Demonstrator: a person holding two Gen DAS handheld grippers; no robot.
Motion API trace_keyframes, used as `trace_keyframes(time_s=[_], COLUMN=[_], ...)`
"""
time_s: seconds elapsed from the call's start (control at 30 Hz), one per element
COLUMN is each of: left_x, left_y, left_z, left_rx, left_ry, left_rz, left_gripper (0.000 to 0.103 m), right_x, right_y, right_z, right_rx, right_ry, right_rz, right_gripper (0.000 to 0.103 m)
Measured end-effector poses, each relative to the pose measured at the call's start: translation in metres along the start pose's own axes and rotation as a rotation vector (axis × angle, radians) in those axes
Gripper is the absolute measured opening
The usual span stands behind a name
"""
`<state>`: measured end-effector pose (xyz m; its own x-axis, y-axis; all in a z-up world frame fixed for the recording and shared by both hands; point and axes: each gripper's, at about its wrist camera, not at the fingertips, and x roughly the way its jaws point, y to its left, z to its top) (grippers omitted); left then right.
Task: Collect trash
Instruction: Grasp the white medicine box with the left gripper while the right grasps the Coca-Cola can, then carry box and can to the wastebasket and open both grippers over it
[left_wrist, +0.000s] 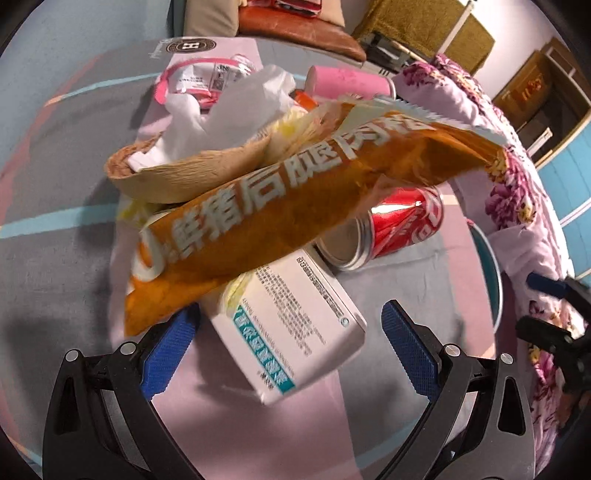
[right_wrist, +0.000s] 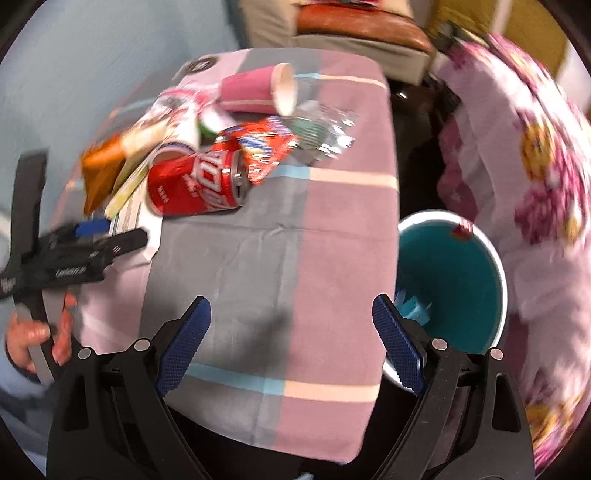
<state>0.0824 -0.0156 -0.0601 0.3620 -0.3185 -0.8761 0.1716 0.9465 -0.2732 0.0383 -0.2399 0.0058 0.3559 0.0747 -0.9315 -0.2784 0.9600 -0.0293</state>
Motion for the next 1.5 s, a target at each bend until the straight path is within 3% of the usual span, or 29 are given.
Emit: trace_keyframes(time_s=[0.13,0.2,0.27,0.33,0.47,0.6,0.8,1.0,1.07,1.1,1.13,1.33,1.5], left_x=[-0.001,-0.007,-0.013,-0.019,-0.032,-0.040,-0.038,-0.030,-0.029,-0.030,-0.032,-0.057,-0.064], left_y=[0.011,0.025,0.038,0.051,0.078,0.095,0.101,0.083,0.080,0.080,0.081,0.079,0.067], left_z=[0.002,0.002,0.001,0.000,0.000,0.001,0.001,0.002,0.001,0.000,-0.002,-0.016,-0.028], left_rx=[0.031,0.037,0.039,0.046,0.049,0.041,0.052,0.113,0.125,0.126,0.118,0.128,0.168], left_ry=[0.000,0.002,0.009,0.017,0.035,0.037,0.053,0.042,0.033,0.025,0.025,-0.006,0.001], left_rz=[0.022,0.017,0.024,0.030,0.023,0.002,-0.028,-0.008,0.014,0.035,0.029,0.040,0.050], left_gripper=[0.094,0.085,0.083,0.074,0.065,0.064,0.064,0.078,0.075,0.065,0.062,0.062,0.062], right_x=[0.001,0.006,0.013,0.023,0.039,0.060,0.087,0.091,0.087,0.083,0.080,0.066,0.067], right_y=[0.018,0.032,0.046,0.063,0.088,0.106,0.116,0.116,0.111,0.109,0.107,0.107,0.116], right_z=[0.019,0.033,0.046,0.062,0.086,0.102,0.111,0.094,0.088,0.083,0.078,0.032,0.013], right_rx=[-0.143,-0.228,-0.297,-0.397,-0.529,-0.646,-0.689,-0.623,-0.567,-0.541,-0.522,-0.447,-0.450], right_ry=[0.018,0.041,0.069,0.088,0.115,0.144,0.206,0.249,0.249,0.244,0.238,0.244,0.240], right_rz=[-0.006,-0.022,0.000,-0.002,0.013,0.005,0.018,0.093,0.116,0.126,0.133,0.129,0.093], right_gripper=[0.084,0.076,0.066,0.066,0.066,0.066,0.066,0.063,0.063,0.063,0.063,0.063,0.064])
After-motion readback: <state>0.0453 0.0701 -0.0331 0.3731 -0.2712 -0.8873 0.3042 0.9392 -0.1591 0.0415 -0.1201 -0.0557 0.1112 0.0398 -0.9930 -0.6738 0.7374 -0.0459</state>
